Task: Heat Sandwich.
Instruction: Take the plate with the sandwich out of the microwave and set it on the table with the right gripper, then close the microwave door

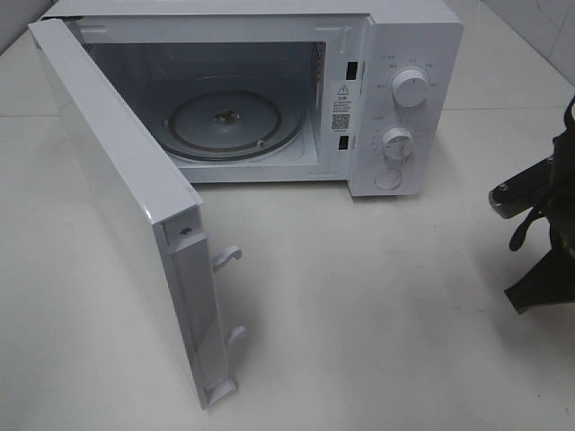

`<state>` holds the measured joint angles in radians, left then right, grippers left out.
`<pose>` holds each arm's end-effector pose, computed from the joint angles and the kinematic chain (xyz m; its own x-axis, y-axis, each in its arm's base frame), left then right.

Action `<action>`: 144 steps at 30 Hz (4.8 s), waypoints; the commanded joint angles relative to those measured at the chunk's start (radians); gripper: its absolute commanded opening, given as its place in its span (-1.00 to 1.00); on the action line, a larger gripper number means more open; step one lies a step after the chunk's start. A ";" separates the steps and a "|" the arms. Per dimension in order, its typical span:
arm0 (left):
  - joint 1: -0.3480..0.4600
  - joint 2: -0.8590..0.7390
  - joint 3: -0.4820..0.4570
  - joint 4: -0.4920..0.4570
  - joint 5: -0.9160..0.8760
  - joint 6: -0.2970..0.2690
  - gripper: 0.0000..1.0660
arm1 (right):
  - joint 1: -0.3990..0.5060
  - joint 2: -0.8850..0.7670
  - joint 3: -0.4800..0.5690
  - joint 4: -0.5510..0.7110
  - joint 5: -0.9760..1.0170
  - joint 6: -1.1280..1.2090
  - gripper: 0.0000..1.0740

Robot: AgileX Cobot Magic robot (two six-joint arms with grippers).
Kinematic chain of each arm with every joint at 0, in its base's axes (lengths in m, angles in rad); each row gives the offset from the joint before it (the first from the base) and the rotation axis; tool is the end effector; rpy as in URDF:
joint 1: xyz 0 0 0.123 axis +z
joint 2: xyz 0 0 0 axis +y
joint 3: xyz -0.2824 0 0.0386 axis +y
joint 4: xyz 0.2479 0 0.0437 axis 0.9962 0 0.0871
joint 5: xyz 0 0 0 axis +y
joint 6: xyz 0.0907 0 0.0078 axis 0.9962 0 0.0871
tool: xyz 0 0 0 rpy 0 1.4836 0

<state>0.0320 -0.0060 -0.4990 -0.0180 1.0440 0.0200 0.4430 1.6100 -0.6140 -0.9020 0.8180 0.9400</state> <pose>-0.0049 -0.0016 0.2782 -0.4365 -0.0030 -0.8997 -0.0132 0.9999 0.0031 0.2272 0.0500 0.1450 -0.9477 -0.2456 -0.2036 -0.1009 0.8363 -0.5389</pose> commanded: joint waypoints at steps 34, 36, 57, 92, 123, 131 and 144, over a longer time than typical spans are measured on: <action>0.005 -0.025 0.004 0.003 -0.009 0.000 0.83 | -0.085 0.221 -0.019 -0.106 -0.130 0.128 -0.85; 0.005 -0.025 0.004 0.003 -0.009 0.000 0.83 | -0.085 0.219 -0.019 -0.104 -0.130 0.128 -0.75; 0.005 -0.025 0.004 0.003 -0.009 0.000 0.83 | -0.085 -0.107 -0.019 0.227 -0.131 -0.351 0.47; 0.005 -0.025 0.004 0.003 -0.009 0.000 0.83 | -0.083 -1.047 -0.019 0.707 0.220 -0.830 0.45; 0.005 -0.025 0.004 0.003 -0.009 0.000 0.83 | -0.316 -1.625 0.110 0.798 0.223 -0.886 0.42; 0.005 -0.024 0.004 0.003 -0.009 0.000 0.83 | -0.329 -1.641 0.110 0.813 0.223 -0.888 0.42; 0.005 -0.024 0.004 0.003 -0.009 0.000 0.83 | -0.329 -1.641 0.109 0.812 0.223 -0.886 0.42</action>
<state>0.0320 -0.0060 -0.4990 -0.0180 1.0440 0.0200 0.1210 -0.0040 -0.5020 -0.0930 1.0450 0.0650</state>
